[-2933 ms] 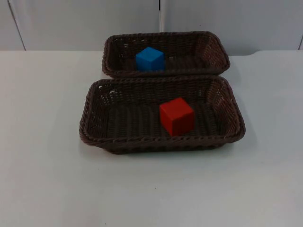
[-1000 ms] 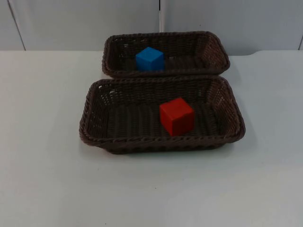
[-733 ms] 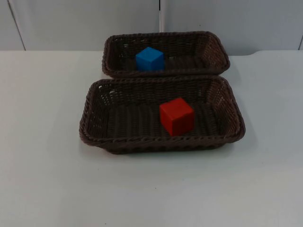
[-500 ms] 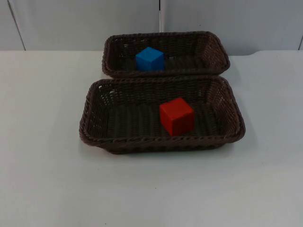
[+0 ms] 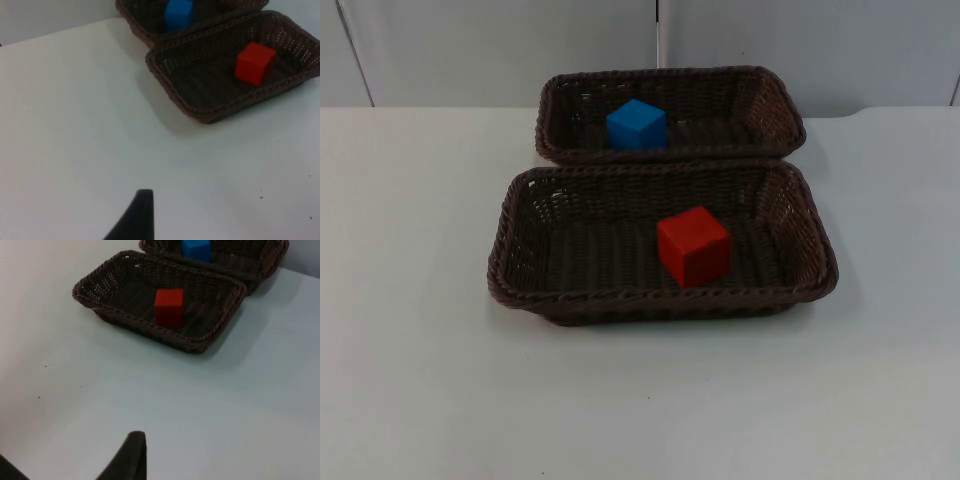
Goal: Pick up one cube with the left hand and place it into the upper basket. Pick up one cube with the right hand and place it into the lower basket.
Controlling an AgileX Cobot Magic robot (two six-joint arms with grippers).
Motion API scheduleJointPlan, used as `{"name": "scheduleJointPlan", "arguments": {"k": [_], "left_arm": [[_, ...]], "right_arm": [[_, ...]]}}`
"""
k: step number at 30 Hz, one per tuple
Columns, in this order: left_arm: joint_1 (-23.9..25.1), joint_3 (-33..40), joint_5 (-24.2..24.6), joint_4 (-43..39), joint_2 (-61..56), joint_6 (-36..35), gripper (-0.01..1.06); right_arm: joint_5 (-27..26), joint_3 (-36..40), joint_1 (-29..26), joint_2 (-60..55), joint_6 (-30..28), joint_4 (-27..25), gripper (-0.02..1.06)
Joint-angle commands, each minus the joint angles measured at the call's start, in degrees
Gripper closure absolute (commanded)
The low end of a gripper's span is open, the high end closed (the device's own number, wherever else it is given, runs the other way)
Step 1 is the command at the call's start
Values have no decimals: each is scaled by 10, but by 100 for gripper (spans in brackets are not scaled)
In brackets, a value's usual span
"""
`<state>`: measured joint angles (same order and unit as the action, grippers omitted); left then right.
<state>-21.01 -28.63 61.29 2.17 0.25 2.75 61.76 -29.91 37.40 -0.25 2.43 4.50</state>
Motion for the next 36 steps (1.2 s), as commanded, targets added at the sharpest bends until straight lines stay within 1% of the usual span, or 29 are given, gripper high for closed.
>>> {"name": "scheduleJointPlan", "arguments": {"k": [1,7,9,12,14,19,20,25,26,30,32,36], "left_arm": [[-2,3,2,-1,-3,-3,0],[9,3,2,-1,-3,-3,0],[27,3,2,-1,-3,-3,0],[65,3,2,-1,-3,-3,0],[71,3,2,-1,-3,-3,0],[124,3,2,-1,-3,-3,0],[124,3,2,-1,-3,-3,0],[166,3,2,-1,-3,-3,0],[166,3,2,-1,-3,-3,0],[196,3,2,-1,-3,-3,0],[205,3,2,-1,-3,-3,0],[205,3,2,-1,-3,-3,0]], "right_arm": [[0,4,0,2,-5,1,-1],[0,4,0,2,-5,1,-1],[0,4,0,2,-5,1,-1],[0,4,0,2,-5,1,-1],[0,4,0,2,-5,1,-1],[0,4,0,2,-5,1,-1],[0,4,0,2,-5,1,-1],[0,4,0,2,-5,1,-1],[0,4,0,2,-5,1,-1],[0,4,0,2,-5,1,-1],[0,4,0,2,-5,1,-1],[0,4,0,2,-5,1,-1]]}}
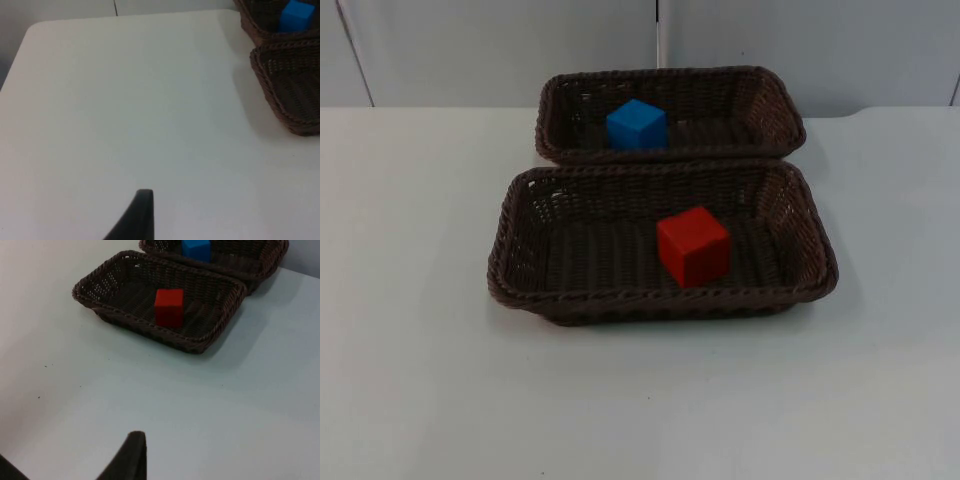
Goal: Pick up one cube with the left hand and place it into the upper basket. Pick up one cube with the right hand and place it into the lower basket.
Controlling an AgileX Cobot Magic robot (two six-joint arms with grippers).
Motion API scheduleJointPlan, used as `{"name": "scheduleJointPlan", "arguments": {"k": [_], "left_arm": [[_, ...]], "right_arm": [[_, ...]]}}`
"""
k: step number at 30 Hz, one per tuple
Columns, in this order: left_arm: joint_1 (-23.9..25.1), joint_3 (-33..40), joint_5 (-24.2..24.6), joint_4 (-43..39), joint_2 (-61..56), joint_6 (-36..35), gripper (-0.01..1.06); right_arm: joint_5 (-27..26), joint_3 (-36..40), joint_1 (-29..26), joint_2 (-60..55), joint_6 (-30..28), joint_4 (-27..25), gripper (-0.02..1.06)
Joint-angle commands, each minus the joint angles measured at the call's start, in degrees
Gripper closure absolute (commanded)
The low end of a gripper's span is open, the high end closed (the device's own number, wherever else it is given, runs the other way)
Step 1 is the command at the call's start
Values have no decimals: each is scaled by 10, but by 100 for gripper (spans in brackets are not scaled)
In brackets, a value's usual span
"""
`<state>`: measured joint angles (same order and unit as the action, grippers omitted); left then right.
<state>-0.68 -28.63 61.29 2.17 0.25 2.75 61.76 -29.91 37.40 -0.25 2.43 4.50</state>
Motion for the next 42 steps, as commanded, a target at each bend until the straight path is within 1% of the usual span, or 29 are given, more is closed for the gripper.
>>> {"name": "scheduleJointPlan", "arguments": {"k": [1,8,30,32,35,36,41,42], "left_arm": [[2,3,2,-2,-3,-3,0],[2,3,2,-2,-3,-3,0],[2,3,2,-2,-3,-3,0],[2,3,2,-2,-3,-3,0],[2,3,2,-2,-3,-3,0],[2,3,2,-2,-3,-3,0],[2,3,2,-2,-3,-3,0],[2,3,2,-2,-3,-3,0]], "right_arm": [[0,4,0,2,-5,1,-1],[0,4,0,2,0,-8,-1],[0,4,-3,2,-2,-8,-1],[0,4,-10,2,-2,-8,-1],[0,4,-36,2,-2,-7,-1],[0,4,-36,2,-2,-7,-1],[0,4,-103,2,-2,-7,-1],[0,4,-103,2,-2,-7,-1]]}}
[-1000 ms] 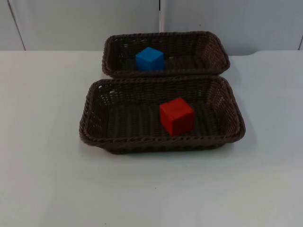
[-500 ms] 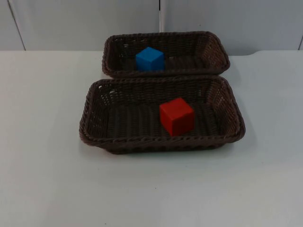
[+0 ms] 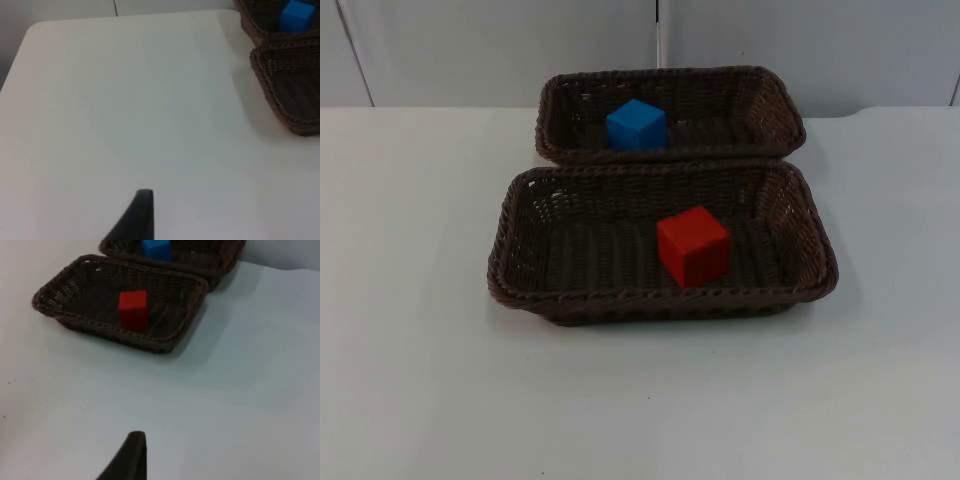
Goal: Pick up one cube with the left hand and place it into the upper basket. Pick up one cube with the right hand and place it into the lower basket.
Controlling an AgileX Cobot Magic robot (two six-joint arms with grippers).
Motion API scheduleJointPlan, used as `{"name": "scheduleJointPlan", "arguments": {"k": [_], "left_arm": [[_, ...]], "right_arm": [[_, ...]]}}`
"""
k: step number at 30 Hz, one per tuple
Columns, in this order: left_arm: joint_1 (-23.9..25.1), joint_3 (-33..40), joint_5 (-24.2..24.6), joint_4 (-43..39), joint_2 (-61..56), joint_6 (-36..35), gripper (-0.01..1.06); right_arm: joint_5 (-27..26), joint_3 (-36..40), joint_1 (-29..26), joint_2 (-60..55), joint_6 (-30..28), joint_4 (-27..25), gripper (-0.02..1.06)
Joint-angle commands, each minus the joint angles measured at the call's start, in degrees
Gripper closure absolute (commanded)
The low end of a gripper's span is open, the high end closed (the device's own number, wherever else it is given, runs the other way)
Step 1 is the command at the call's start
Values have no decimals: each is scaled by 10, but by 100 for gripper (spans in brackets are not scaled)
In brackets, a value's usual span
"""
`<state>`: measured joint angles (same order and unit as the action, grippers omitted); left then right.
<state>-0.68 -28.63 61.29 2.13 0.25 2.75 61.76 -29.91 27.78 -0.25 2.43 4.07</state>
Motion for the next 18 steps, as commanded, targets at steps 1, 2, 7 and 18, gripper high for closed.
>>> {"name": "scheduleJointPlan", "arguments": {"k": [1,2,7,18], "left_arm": [[2,3,2,-1,-3,-3,0],[2,3,2,-1,-3,-3,0],[2,3,2,-1,-3,-3,0],[2,3,2,-1,-3,-3,0]], "right_arm": [[0,4,-22,2,-2,-3,-1],[0,4,-37,2,-2,-3,-1],[0,4,-100,2,-2,-3,-1],[0,4,-185,2,-2,-3,-1]]}}
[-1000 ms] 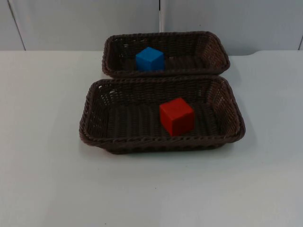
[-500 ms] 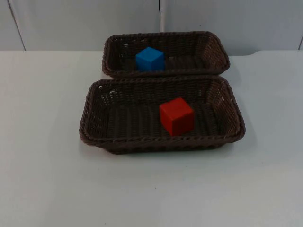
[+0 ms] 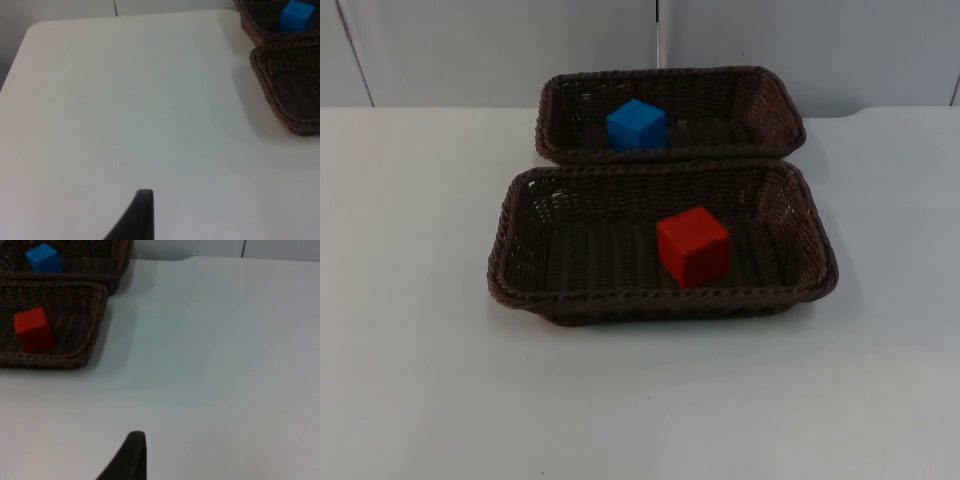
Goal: Pick up one cube with the left hand and place it into the upper basket. Pick up one cube with the right hand and place it into the lower basket.
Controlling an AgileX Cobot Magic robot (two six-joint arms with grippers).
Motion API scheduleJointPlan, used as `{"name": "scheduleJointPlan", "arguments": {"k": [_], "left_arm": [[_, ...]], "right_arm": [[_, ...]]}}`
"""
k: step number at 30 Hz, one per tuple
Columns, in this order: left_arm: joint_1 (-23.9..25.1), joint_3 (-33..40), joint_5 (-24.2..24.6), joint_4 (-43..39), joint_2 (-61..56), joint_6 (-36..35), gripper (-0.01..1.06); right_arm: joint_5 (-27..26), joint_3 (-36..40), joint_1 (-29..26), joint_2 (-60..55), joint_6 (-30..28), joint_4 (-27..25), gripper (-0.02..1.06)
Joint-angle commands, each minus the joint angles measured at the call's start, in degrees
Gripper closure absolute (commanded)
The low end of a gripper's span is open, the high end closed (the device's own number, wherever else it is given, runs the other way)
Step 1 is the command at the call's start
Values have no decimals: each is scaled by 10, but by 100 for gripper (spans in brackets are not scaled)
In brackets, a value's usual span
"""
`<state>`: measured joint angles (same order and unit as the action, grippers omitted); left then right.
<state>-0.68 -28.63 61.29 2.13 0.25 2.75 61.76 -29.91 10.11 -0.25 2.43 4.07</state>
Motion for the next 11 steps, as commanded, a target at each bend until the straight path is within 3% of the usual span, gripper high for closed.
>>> {"name": "scheduleJointPlan", "arguments": {"k": [1,11], "left_arm": [[2,3,2,-1,-3,-3,0],[2,3,2,-1,-3,-3,0]], "right_arm": [[0,4,-17,2,-2,-3,-1],[0,4,-78,2,1,-3,-1]]}}
